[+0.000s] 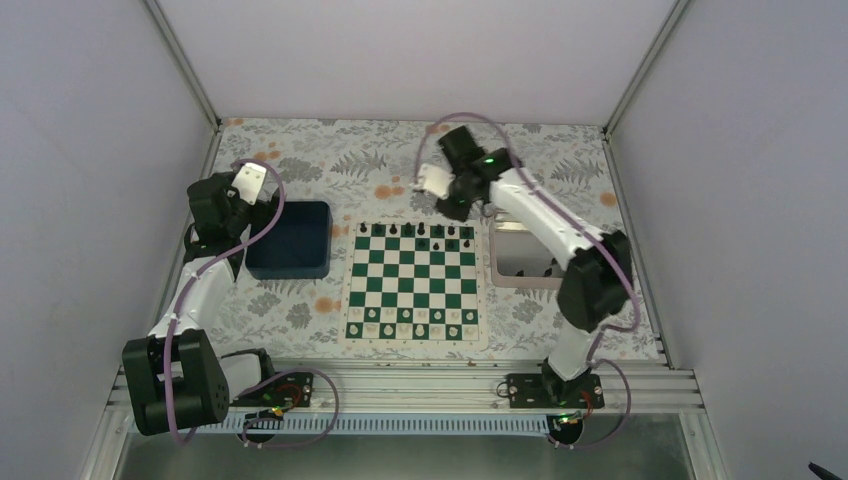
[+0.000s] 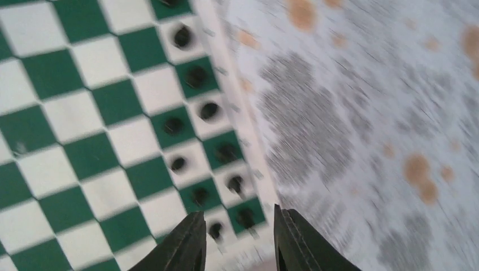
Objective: Set up the chess pieces on the board
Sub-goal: Place the chess piece on the chessboard, then pick up the chess piece from the storage box.
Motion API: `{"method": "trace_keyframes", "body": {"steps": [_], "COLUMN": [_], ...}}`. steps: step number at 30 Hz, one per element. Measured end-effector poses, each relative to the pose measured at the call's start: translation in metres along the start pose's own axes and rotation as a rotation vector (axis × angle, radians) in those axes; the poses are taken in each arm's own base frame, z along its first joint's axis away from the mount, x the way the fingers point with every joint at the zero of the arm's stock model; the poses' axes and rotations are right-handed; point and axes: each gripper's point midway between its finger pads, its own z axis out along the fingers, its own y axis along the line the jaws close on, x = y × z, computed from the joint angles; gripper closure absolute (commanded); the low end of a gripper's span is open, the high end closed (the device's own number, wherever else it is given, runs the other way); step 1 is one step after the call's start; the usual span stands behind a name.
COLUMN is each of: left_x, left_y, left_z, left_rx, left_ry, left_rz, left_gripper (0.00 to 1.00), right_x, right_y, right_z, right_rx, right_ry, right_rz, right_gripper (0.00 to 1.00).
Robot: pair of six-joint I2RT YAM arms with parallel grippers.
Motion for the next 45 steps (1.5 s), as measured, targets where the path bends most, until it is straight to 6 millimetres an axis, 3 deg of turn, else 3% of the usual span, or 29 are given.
{"method": "trace_keyframes", "body": {"steps": [3,5,7,11,14,21,28,35,42,45], "left_x": [0.0,-0.001,-0.001,-0.001,-0.001,-0.001,-0.001,-0.001,-0.001,-0.001], "left_y": [0.0,-0.001,-0.001,-0.002,-0.002,-0.002,-0.002,-0.002,-0.002,-0.002], "left_z": [0.0,0.0,0.0,0.0,0.0,0.0,0.0,0.0,0.0,0.0], "left_rx": [0.003,0.007,0.009,0.01,0.01,0.011,0.011,0.013,0.014,0.014], "left_ry": [-0.001,-0.003,-0.004,-0.005,-0.005,-0.005,-0.005,-0.006,-0.006,-0.006], "left_rz": [0.0,0.0,0.0,0.0,0.0,0.0,0.0,0.0,0.0,0.0], "left_gripper": [0.0,0.0,0.0,0.0,0.0,0.0,0.0,0.0,0.0,0.0], "right_x": [0.042,0.095,0.148,0.236,0.272,0.294,0.302,0.308,0.31,0.31], "right_y": [-0.038,-0.069,-0.086,-0.087,-0.08,-0.085,-0.084,-0.08,-0.072,-0.071], "right_z": [-0.033,-0.04,-0.037,-0.027,-0.02,0.003,0.027,0.038,0.041,0.041], "right_rx": [0.092,0.146,0.168,0.15,0.13,0.116,0.084,0.056,0.035,0.032], "right_ry": [0.001,0.052,0.122,0.253,0.298,0.316,0.333,0.346,0.353,0.354], "right_rz": [0.108,0.217,0.312,0.448,0.494,0.511,0.511,0.518,0.518,0.518], "right_gripper": [0.64,0.63,0.61,0.6,0.6,0.6,0.6,0.65,0.88,0.93]}}
